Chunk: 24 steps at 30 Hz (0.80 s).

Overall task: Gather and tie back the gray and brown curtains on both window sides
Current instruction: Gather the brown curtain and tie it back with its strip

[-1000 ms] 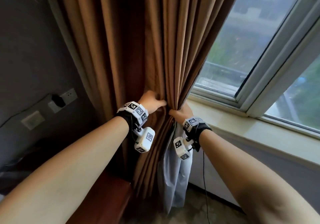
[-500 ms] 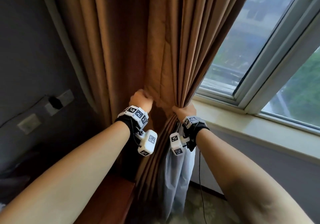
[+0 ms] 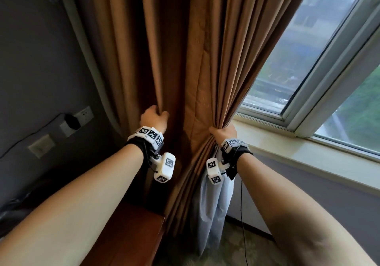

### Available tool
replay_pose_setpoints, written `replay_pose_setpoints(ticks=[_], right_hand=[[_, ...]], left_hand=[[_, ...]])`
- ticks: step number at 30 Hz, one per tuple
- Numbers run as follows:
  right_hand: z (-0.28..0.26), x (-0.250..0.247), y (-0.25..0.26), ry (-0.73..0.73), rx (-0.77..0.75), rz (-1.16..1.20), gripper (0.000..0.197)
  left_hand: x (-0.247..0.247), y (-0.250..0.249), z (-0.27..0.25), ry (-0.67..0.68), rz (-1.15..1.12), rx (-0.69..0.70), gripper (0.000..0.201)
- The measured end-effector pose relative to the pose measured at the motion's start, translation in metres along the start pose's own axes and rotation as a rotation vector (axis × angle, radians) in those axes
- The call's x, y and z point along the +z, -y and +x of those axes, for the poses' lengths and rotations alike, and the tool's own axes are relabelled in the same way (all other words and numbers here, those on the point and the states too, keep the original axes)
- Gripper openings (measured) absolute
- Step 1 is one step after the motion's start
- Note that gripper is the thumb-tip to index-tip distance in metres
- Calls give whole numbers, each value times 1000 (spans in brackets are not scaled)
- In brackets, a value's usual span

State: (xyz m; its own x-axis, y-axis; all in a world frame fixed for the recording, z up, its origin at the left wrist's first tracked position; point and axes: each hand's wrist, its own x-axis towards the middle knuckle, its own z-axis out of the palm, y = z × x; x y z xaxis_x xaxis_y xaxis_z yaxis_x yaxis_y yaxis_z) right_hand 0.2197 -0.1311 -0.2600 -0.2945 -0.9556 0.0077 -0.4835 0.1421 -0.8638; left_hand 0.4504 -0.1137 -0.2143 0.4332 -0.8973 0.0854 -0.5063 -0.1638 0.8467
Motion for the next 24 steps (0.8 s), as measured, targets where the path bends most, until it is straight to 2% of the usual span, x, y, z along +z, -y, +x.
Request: replay_pose_setpoints(ticks=[2, 4, 7, 10, 12, 14, 17, 20, 21, 22, 24], right_hand=[[0, -1, 1, 18, -4, -6, 50], [-1, -2, 2, 51, 4, -24, 58], [-1, -2, 0, 88, -16, -10, 70], [-5, -8, 6, 181, -123, 33, 63], [-7, -11, 10, 274, -204, 53, 60], [-7, -11, 11, 336, -274, 91, 62], [-6, -11, 7, 333, -287, 139, 69], [-6, -9, 6, 203, -161, 67, 67], [-5, -8, 4, 140, -103, 25, 67], [-2, -5, 1, 98, -50, -3, 66], [0, -1, -2, 62, 3, -6, 64]], left_hand=[[8, -6, -11, 160, -2, 122, 25], [15, -13, -18, 301, 1, 205, 17], [25, -25, -23, 421, -3, 265, 12], [37, -37, -30, 521, -64, 232, 19], [41, -45, -36, 596, -140, 209, 15], [44, -51, -40, 621, -107, 199, 14], [47, -52, -38, 638, -59, 185, 16], [43, -48, -35, 756, -101, 150, 20], [42, -46, -36, 769, -94, 139, 23], [40, -42, -34, 727, -95, 124, 23], [36, -32, -23, 479, -126, 38, 14]])
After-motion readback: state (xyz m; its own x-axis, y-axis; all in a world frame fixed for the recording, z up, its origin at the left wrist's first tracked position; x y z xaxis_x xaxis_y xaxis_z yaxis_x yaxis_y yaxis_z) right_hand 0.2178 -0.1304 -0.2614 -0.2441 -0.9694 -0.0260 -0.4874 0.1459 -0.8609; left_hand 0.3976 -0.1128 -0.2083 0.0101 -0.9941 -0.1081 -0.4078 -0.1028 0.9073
